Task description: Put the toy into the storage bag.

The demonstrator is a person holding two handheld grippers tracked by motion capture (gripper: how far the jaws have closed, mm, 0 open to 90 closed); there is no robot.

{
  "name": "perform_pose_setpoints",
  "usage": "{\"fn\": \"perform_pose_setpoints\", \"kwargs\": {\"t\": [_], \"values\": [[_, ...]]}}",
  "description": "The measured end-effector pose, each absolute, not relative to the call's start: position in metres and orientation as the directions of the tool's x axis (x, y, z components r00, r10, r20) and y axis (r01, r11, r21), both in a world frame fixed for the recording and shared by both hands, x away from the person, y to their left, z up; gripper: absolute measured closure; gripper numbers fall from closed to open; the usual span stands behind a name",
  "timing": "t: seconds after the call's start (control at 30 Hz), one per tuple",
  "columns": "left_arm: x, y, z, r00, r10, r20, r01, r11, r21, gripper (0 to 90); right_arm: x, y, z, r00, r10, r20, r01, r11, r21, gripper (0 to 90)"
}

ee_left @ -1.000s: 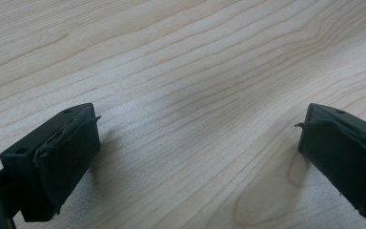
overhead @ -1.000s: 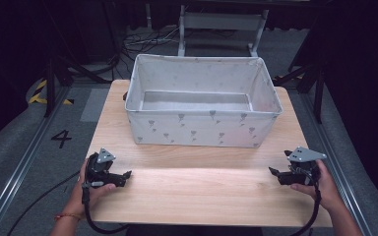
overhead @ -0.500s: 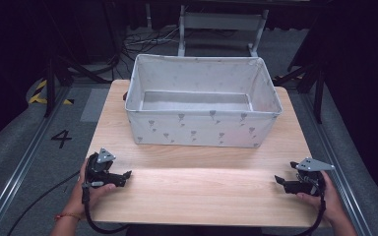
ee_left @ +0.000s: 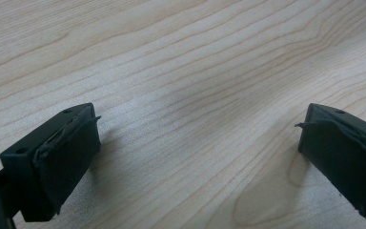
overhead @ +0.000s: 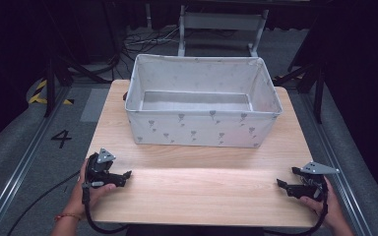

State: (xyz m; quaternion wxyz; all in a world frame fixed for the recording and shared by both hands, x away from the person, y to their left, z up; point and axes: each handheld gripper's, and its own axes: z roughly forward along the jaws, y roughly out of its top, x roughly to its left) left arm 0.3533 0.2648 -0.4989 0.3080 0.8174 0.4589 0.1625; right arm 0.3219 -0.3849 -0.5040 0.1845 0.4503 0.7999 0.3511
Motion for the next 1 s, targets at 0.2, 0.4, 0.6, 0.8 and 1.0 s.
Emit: {"fn": "perform_pose_setpoints", "kwargs": {"t": [0.2,0.4,0.6,0.8,1.0], "values": [[0.3533,0.2648,-0.4989,0.526,0.85,-0.018,0.65,-0.389,0.653,0.5,0.3223,-0.3841,-0.5041,-0.518,0.855,0.019,0.595,0.344,0.727,16.2],[0.3537,0.2649,-0.4988,0.527,0.849,-0.018,0.65,-0.39,0.652,0.4,0.3228,-0.3838,-0.5042,-0.516,0.857,0.02,0.596,0.342,0.726,15.9],[0.3538,0.2642,-0.4987,0.524,0.851,-0.024,0.657,-0.386,0.648,0.2,0.3234,-0.3834,-0.5042,-0.511,0.859,0.022,0.601,0.339,0.724,14.7],[0.3541,0.2641,-0.4988,0.524,0.851,-0.025,0.657,-0.385,0.648,0.2,0.3235,-0.3832,-0.5041,-0.51,0.86,0.019,0.6,0.34,0.724,14.7],[0.3547,0.2637,-0.499,0.522,0.852,-0.026,0.656,-0.382,0.651,0.2,0.3234,-0.3832,-0.5041,-0.51,0.86,0.019,0.6,0.34,0.724,14.6]]}}
